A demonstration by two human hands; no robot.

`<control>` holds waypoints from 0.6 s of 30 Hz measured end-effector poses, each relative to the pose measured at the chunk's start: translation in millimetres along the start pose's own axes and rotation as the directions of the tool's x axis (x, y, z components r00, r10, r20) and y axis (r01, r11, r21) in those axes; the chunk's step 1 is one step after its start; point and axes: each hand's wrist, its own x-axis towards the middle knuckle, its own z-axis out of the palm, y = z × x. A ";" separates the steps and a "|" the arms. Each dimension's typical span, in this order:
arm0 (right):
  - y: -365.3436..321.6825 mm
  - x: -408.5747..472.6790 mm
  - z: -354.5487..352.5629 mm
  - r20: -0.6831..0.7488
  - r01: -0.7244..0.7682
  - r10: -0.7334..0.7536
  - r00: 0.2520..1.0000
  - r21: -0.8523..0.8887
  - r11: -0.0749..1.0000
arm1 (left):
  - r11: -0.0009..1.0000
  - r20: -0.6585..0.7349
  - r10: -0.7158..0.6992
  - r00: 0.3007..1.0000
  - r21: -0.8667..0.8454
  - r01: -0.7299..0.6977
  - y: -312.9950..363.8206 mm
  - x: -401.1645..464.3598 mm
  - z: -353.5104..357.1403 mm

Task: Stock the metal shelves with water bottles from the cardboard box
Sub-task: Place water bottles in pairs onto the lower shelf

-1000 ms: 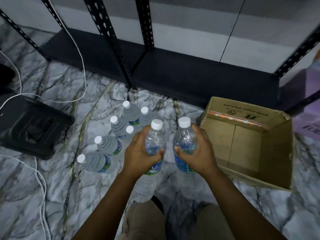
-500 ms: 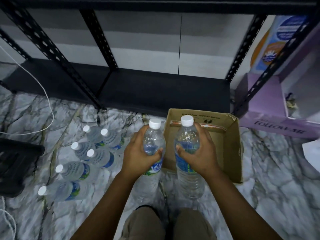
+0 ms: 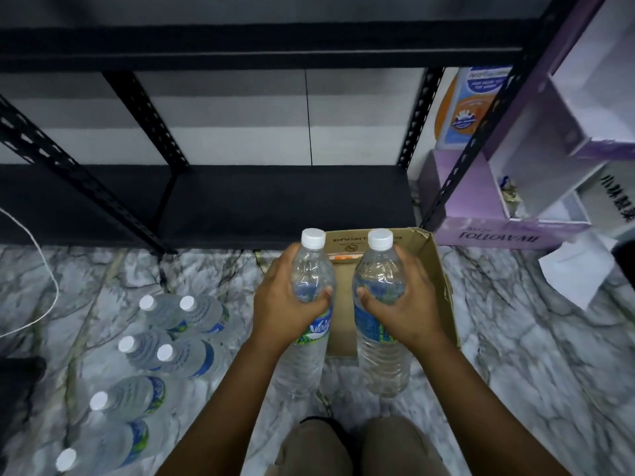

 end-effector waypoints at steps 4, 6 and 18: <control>-8.0 6.8 -8.1 -0.046 0.004 -0.003 0.999 0.026 1.000 | 0.999 0.016 0.036 0.999 -0.016 -0.036 10.2 10.9 1.0; -10.0 12.3 -15.6 -0.063 0.034 -0.034 0.997 0.006 0.999 | 0.998 0.011 0.050 0.999 -0.024 -0.050 20.0 13.9 5.0; -34.7 54.8 -91.1 -0.145 0.155 -0.152 0.978 0.008 0.988 | 0.989 -0.054 0.110 0.992 -0.091 -0.115 102.2 38.0 27.7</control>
